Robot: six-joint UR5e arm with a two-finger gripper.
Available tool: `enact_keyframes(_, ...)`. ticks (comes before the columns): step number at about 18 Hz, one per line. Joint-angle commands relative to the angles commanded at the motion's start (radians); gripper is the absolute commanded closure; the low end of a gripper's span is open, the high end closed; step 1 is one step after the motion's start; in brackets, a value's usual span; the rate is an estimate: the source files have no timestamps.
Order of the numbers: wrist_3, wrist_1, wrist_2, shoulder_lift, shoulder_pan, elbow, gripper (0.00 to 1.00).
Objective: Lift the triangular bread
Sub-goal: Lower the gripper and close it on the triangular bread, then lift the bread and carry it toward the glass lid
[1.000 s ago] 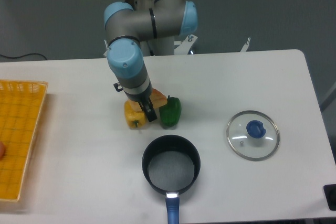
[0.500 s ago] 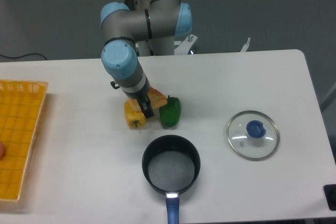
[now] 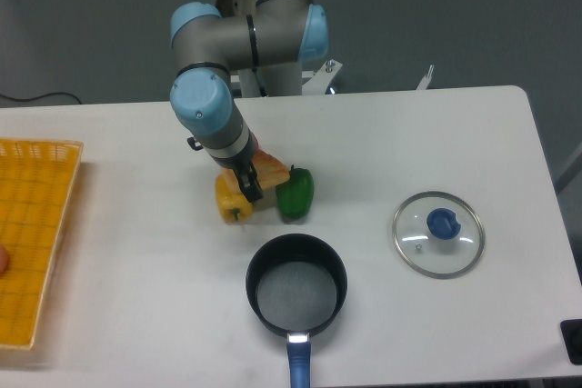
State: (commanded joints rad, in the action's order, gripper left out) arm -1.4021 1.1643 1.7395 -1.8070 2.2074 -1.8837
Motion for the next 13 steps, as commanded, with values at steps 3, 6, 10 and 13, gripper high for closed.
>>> enact_keyframes(3,-0.002,0.0,0.024,-0.002,0.0,-0.012,0.16)
enact_keyframes(6,0.002,0.0,0.028,-0.003,0.0,-0.014,0.28)
enact_keyframes(10,0.0,0.003,0.028,-0.003,0.009,-0.006,0.34)
enact_keyframes(13,0.005,0.02,0.028,-0.003,0.012,0.001,0.59)
